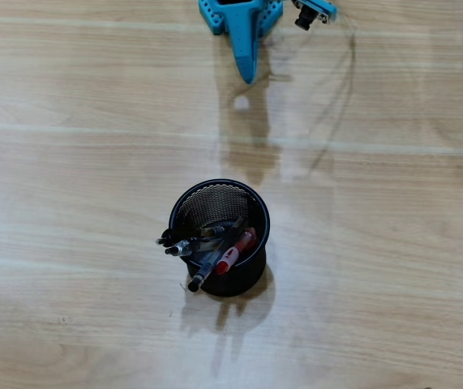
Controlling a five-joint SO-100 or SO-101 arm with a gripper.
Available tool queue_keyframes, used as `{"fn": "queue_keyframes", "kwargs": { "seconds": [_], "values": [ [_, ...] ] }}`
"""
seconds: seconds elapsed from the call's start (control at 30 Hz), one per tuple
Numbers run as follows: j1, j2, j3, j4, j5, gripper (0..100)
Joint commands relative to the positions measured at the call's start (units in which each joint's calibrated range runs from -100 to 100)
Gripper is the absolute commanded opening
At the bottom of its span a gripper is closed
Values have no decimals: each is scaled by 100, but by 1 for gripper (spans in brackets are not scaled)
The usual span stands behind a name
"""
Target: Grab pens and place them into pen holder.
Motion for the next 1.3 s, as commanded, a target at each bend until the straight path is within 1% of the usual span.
{"fn": "queue_keyframes", "kwargs": {
  "seconds": [0.0, 0.37, 0.5, 0.57, 0.73, 0.87, 1.27],
  "values": [
    [250, -749, 586, 238, 130, 2],
    [195, -2592, 2803, 156, 141, 2],
    [177, -3059, 3455, 156, 156, 2],
    [177, -3093, 3672, 156, 256, 2],
    [277, -3076, 3699, 247, 476, 2],
    [387, -3076, 3699, 548, 486, 2],
    [552, -3076, 3690, 538, 481, 2]
  ]
}}
